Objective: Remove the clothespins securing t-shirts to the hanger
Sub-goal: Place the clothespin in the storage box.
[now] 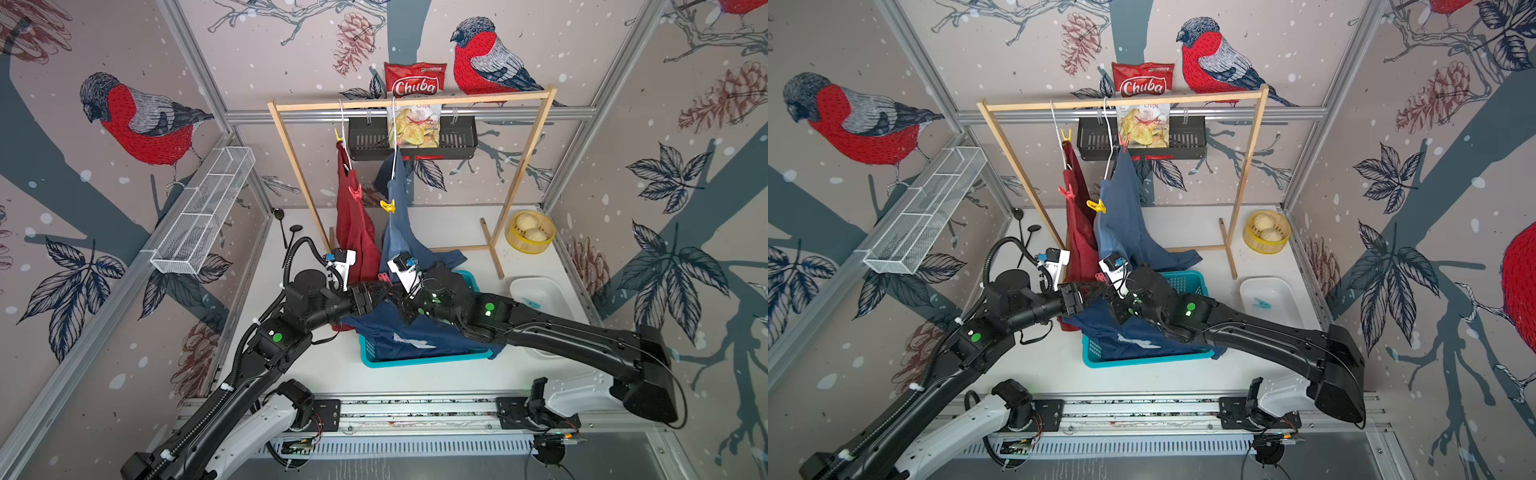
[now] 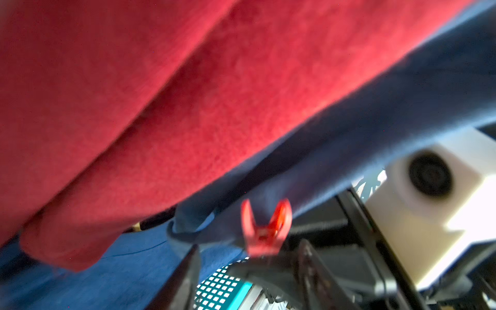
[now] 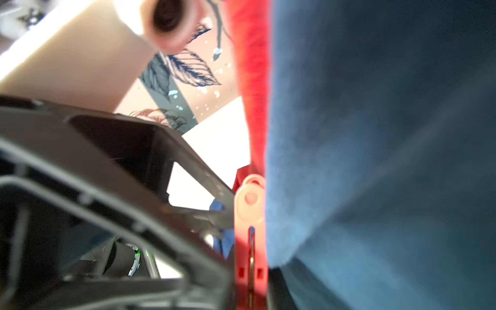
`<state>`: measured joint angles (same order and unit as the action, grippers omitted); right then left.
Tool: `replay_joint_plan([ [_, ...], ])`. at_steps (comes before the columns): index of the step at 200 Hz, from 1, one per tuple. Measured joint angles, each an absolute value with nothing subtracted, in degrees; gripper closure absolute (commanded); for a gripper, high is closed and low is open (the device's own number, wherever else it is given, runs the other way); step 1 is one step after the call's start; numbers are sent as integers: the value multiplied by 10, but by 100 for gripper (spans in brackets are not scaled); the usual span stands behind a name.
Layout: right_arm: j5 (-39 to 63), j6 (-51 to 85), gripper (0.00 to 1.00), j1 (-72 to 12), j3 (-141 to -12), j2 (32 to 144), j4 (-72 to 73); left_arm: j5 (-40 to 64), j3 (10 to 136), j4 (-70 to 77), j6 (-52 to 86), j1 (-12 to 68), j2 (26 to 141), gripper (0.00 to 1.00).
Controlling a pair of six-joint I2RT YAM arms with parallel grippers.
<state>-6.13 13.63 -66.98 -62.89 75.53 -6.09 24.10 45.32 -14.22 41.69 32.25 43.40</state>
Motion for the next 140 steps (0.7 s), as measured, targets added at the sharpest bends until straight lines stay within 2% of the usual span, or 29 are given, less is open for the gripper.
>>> replay_joint_plan([
  [21, -65, 148, 100, -662, -603, 706, -82, 219, 485, -159, 383, 322, 440, 39],
  [52, -74, 166, 100, -627, -560, 617, -135, 117, 555, -188, 311, 322, 464, 39],
  [76, -75, 177, 98, -568, -515, 525, -170, 48, 564, -181, 263, 322, 474, 39],
  [103, -83, 184, 98, -485, -488, 435, -197, 16, 562, -143, 227, 321, 495, 39],
  [140, -96, 187, 90, -364, -495, 400, -225, 16, 562, -110, 203, 321, 539, 39],
])
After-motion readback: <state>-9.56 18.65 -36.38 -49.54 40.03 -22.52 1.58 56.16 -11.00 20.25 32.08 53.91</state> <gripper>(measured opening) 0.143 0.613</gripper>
